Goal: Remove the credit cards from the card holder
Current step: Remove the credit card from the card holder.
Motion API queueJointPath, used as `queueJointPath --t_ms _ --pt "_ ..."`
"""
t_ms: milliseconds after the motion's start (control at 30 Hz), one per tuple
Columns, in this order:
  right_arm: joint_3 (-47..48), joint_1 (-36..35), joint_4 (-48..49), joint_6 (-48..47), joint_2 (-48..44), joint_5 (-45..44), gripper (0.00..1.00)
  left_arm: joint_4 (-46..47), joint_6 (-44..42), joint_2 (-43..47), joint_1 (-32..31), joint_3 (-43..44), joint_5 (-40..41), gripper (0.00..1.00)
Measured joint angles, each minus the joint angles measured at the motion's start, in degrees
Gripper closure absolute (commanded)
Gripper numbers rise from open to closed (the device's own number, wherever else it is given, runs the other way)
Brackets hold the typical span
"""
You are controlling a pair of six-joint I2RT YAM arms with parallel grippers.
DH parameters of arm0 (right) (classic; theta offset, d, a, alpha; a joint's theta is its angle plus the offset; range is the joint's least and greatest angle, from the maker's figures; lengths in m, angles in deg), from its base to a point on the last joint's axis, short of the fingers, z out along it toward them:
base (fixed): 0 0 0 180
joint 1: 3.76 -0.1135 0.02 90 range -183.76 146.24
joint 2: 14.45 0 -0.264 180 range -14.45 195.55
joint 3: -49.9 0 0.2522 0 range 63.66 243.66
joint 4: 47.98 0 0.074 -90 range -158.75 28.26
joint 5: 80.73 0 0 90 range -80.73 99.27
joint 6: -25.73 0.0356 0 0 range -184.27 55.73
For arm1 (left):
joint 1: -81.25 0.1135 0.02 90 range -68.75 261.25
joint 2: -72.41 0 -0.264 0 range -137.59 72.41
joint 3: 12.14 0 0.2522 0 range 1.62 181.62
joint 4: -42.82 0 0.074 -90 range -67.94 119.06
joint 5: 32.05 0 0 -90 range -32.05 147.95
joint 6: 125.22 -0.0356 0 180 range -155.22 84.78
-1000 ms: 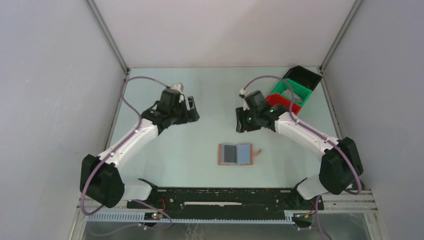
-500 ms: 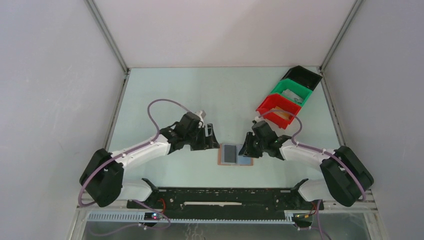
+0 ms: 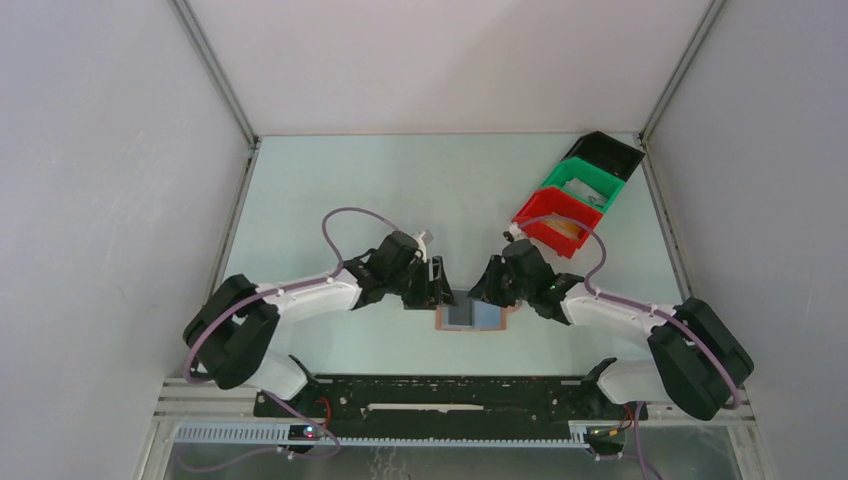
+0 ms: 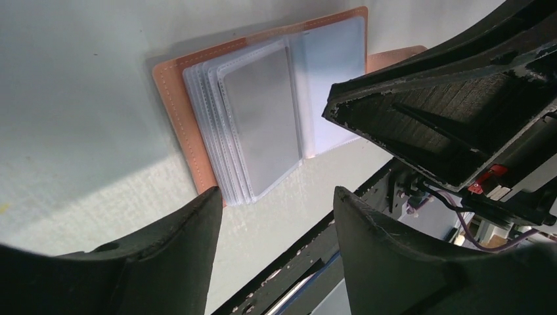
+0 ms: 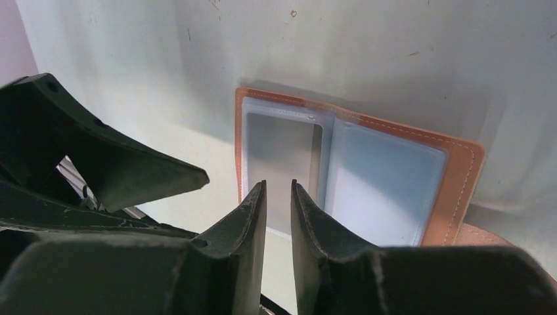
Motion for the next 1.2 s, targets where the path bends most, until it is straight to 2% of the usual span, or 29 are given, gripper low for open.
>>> queueJointPath --t_ms 300,900,1200 --pt "-1.4 0.5 1.0 0.5 0.7 -0.9 0.73 3.2 1.3 -3.0 -0.3 0.1 -2.8 0.32" --pt "-5.4 2.3 1.7 0.5 -0.3 0.0 0.72 5.3 1.7 -6.5 -0.7 0.4 -3.4 0.33" --pt "-6.4 2.5 2.4 0.5 -0.3 0.2 0.71 5.2 1.6 -8.5 -0.9 4.9 -3.8 0.34"
